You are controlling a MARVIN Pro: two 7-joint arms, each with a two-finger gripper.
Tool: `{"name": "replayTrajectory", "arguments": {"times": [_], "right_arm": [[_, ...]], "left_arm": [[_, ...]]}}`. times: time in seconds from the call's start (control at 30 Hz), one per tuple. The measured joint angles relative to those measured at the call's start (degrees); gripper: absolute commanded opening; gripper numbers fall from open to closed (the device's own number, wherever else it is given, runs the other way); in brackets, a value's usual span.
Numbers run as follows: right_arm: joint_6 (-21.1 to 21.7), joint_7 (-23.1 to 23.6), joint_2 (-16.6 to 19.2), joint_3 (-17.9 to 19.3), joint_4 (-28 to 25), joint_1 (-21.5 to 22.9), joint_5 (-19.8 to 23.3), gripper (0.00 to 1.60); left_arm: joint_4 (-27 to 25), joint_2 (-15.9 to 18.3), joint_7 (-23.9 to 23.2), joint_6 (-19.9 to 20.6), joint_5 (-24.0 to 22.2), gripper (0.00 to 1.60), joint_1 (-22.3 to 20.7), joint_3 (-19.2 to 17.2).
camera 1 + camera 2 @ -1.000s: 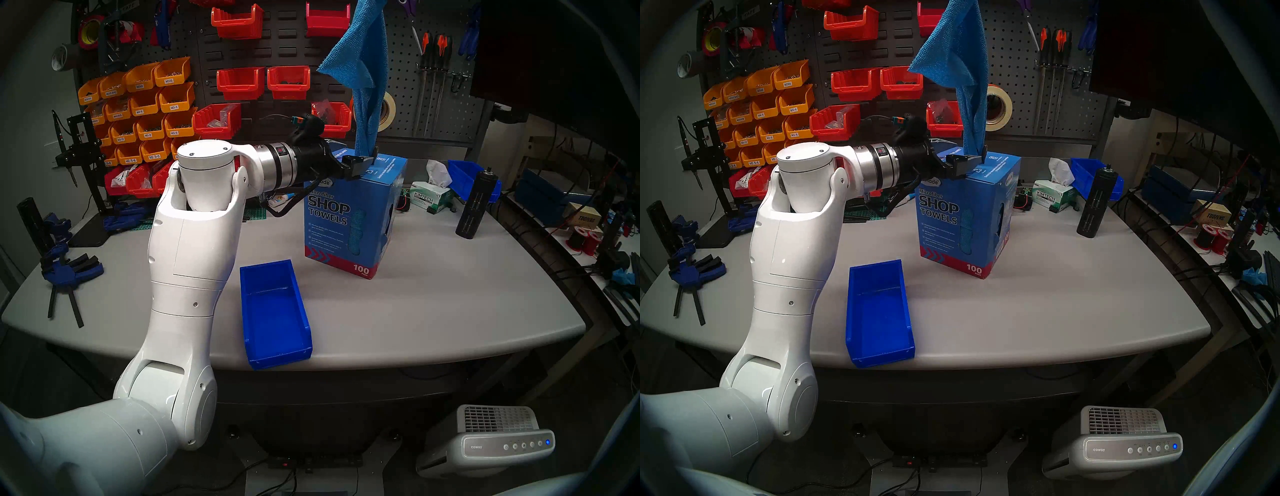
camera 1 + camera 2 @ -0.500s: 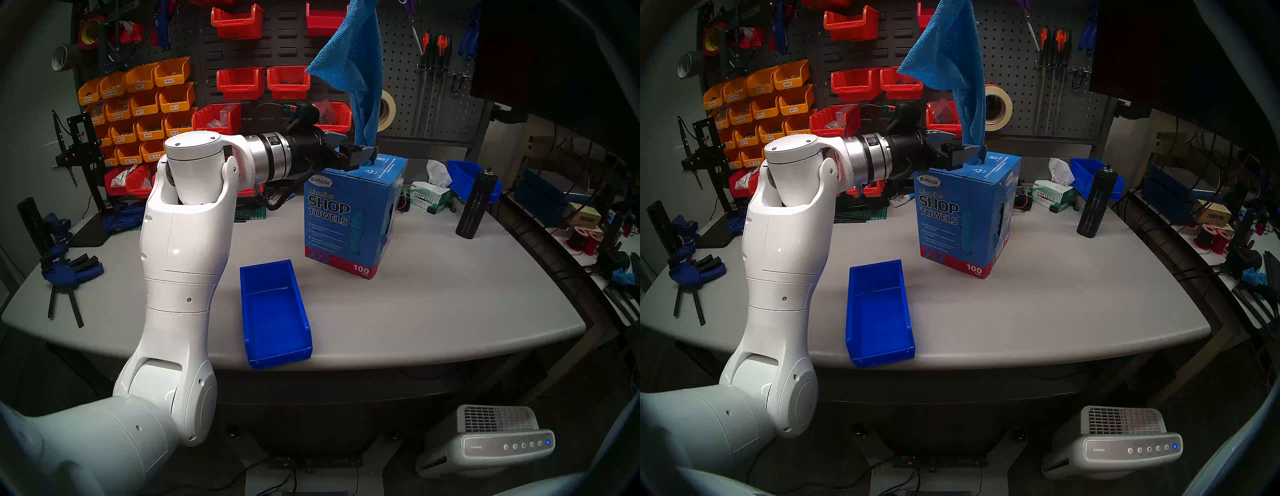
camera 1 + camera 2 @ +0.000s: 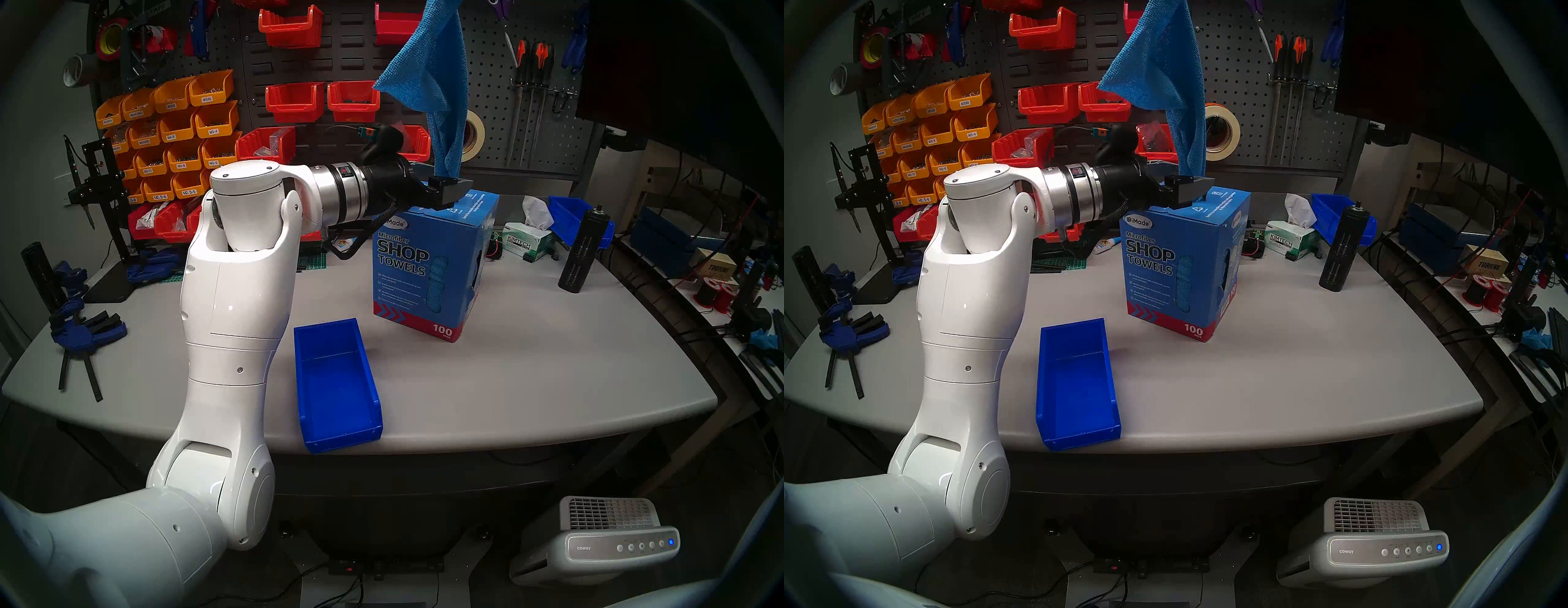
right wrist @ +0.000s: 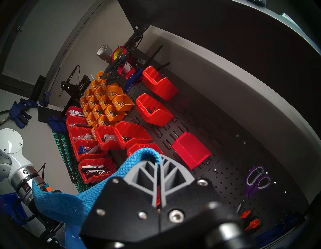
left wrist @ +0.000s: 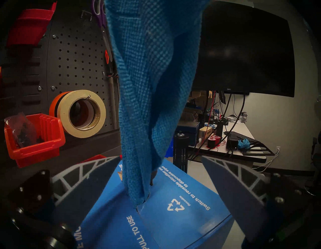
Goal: Take out a shop towel
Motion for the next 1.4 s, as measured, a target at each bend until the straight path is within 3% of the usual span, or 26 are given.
{"name": "replayTrajectory", "arguments": {"times": [0.27,0.33,0.43,0.9,1.4], "right_arm": [[0.6,0.1,0.1,0.0,-0.1,0.2,0.0,0.0],[0.7,0.1,0.1,0.0,-0.1,0.2,0.0,0.0],[0.8,0.1,0.3,0.1,-0.2,0.2,0.0,0.0],[0.7,0.0,0.4,0.1,-0.4,0.2,0.1,0.0],[-0.6,-3.0,-2.0,1.1,1.8,-0.1,0.3,0.0]], "left_arm": [[-0.2,-0.6,1.2,-0.6,0.2,1.6,0.3,1.2],[-0.3,-0.6,1.5,-0.9,0.2,0.77,0.5,1.5],[-0.4,-0.6,1.9,-1.2,0.2,0.0,0.7,1.7],[-0.6,-0.2,3.2,-3.0,0.3,0.0,1.6,0.6],[-1.8,0.5,2.6,-4.1,0.0,0.0,2.4,-0.1]]}}
